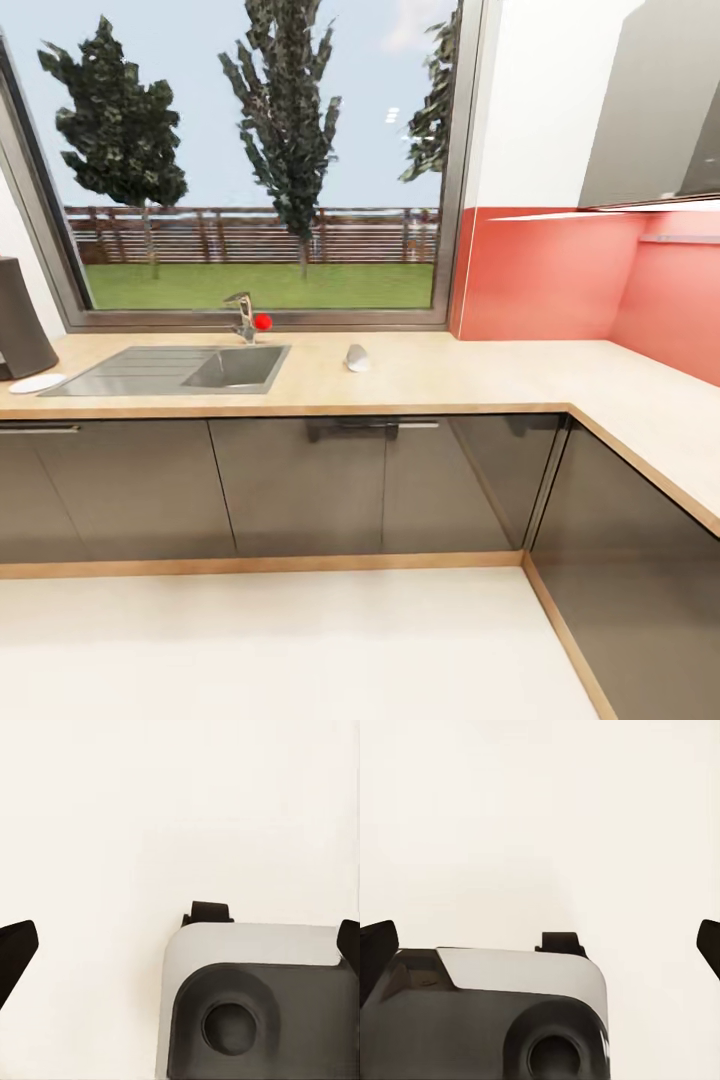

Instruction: Set up a coffee station on the kitchen countertop: keep the coffee maker on the countertop, move the bottle of coffee from the kitchen shelf to the counter next to the coffee maker, place a paper coffee filter on top of the coffee maker, put the saucer next to the coffee maker with the coffee cup on the saucer, and place the electric kettle next to the coffee maker.

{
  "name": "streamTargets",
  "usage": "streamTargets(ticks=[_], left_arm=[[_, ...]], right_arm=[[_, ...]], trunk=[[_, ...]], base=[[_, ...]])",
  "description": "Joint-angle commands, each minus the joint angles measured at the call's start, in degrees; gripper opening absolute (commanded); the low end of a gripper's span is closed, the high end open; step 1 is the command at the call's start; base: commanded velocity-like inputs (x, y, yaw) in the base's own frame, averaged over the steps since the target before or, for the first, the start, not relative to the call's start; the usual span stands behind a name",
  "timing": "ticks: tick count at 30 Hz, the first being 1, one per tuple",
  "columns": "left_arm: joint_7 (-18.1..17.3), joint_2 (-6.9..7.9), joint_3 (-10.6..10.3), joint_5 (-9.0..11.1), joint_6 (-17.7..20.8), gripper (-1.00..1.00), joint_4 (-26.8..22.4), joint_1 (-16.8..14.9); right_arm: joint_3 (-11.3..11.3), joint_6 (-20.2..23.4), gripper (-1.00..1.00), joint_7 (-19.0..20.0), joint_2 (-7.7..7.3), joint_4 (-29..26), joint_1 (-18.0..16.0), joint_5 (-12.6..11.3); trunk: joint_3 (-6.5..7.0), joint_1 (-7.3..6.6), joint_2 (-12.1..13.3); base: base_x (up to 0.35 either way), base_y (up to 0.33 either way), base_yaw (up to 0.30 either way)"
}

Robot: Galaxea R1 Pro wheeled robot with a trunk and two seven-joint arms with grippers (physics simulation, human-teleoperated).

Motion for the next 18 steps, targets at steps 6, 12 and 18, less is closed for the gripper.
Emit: streamTargets(ticks=[6, 12, 18], left_arm=[[0.1, -0.24, 0.4, 9.8, -0.1, 1.00, 0.0, -0.1], [0.3, -0.25, 0.3, 13.3, 0.0, 1.00, 0.1, -0.1], [0.4, -0.21, 0.3, 13.6, 0.1, 1.00, 0.2, -0.1]], right_arm=[[0.0, -0.1, 1.00, 0.0, 0.00, 0.0, 0.0, 0.0], [0.0, -0.1, 1.00, 0.0, 0.00, 0.0, 0.0, 0.0], [0.0, -0.1, 1.00, 0.0, 0.00, 0.0, 0.0, 0.0]], trunk=[[1.03, -1.33, 2.4], [2.11, -2.65, 4.8], [3.18, -3.96, 7.2]], base=[[0.000, 0.000, 0.000], [0.000, 0.000, 0.000], [0.000, 0.000, 0.000]])
